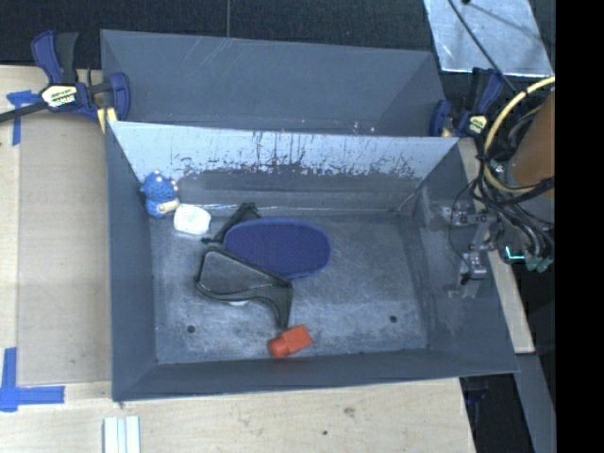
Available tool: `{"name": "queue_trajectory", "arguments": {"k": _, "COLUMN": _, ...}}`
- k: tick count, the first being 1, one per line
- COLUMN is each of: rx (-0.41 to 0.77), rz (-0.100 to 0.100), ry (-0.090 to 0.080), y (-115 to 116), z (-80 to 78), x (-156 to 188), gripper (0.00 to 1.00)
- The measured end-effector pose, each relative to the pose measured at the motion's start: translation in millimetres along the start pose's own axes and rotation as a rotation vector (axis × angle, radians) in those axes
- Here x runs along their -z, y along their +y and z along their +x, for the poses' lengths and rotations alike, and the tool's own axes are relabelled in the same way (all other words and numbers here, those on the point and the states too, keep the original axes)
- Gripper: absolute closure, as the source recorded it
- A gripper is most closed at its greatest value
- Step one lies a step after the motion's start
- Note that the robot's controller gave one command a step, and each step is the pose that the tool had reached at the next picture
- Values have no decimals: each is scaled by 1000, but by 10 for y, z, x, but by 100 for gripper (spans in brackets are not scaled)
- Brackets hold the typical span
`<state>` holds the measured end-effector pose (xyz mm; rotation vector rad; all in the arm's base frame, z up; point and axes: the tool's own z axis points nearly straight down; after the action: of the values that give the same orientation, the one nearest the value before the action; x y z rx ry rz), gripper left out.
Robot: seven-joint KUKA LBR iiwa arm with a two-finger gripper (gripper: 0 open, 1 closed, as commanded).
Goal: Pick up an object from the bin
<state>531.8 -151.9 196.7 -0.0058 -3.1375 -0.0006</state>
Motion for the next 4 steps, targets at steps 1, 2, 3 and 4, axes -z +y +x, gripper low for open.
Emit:
{"name": "queue_trajectory", "arguments": {"k": 1, "rx": 182, "rz": -3, "ry": -2, "y": 1194, "z": -231, "x": -1297, "gripper": 0}}
{"name": "queue_trajectory", "arguments": {"k": 2, "rx": -98, "rz": -1, "ry": -13, "y": 1579, "z": -731, "x": -945, "gripper": 0}}
{"name": "queue_trajectory", "arguments": {"k": 3, "rx": 168, "rz": 0, "ry": -10, "y": 1914, "z": -932, "x": -958, "gripper": 0}}
{"name": "queue_trajectory", "arguments": {"k": 4, "rx": 300, "rz": 1, "ry": -5, "y": 1919, "z": -925, "x": -1267, "gripper": 0}}
